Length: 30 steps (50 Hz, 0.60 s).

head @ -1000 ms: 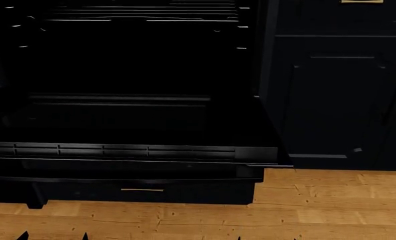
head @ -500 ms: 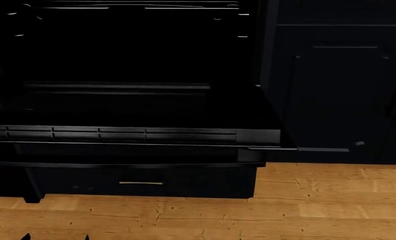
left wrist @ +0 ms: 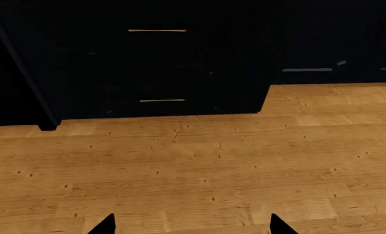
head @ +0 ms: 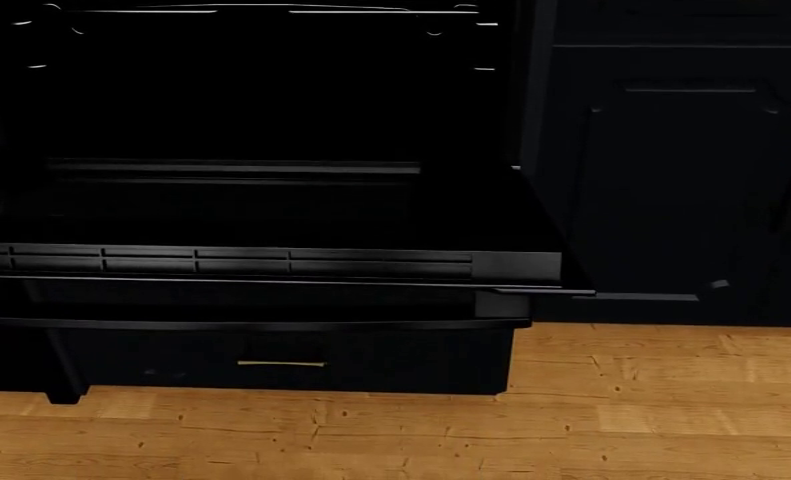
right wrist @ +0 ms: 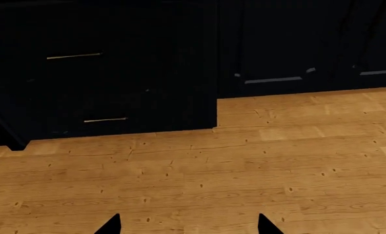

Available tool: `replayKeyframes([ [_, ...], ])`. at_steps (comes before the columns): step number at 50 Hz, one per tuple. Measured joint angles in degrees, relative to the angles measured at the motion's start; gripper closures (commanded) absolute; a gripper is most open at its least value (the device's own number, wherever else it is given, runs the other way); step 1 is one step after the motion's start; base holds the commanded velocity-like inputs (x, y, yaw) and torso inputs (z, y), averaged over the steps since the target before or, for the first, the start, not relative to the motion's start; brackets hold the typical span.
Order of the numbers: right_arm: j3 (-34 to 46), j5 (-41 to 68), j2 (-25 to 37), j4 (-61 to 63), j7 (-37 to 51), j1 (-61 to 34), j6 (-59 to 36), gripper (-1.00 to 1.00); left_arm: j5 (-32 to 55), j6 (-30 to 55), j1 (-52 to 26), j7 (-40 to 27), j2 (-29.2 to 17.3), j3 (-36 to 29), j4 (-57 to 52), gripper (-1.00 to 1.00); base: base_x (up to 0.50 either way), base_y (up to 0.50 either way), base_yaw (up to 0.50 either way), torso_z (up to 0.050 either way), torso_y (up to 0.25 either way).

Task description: Close the oven door

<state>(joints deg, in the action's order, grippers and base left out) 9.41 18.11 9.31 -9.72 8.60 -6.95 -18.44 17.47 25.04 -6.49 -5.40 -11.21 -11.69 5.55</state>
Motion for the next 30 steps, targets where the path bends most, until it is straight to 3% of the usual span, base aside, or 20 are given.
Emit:
replayKeyframes([
  [11,0.01,1.9,0.09,-2.77,-0.77,-1.41,-2.85,-1.0,2.19,5.06,-1.49,0.7,0.1,-0.2,2.88,-1.0,0.0,0.0,0.0,0.0,0.0],
  [30,0.46,2.78,0.25,-4.22,-1.02,-1.84,-2.74,-1.0,3.56,7.2,-2.38,1.16,0.27,-1.11,3.99,-1.0,0.03,0.49,0.0,0.0,0.0],
])
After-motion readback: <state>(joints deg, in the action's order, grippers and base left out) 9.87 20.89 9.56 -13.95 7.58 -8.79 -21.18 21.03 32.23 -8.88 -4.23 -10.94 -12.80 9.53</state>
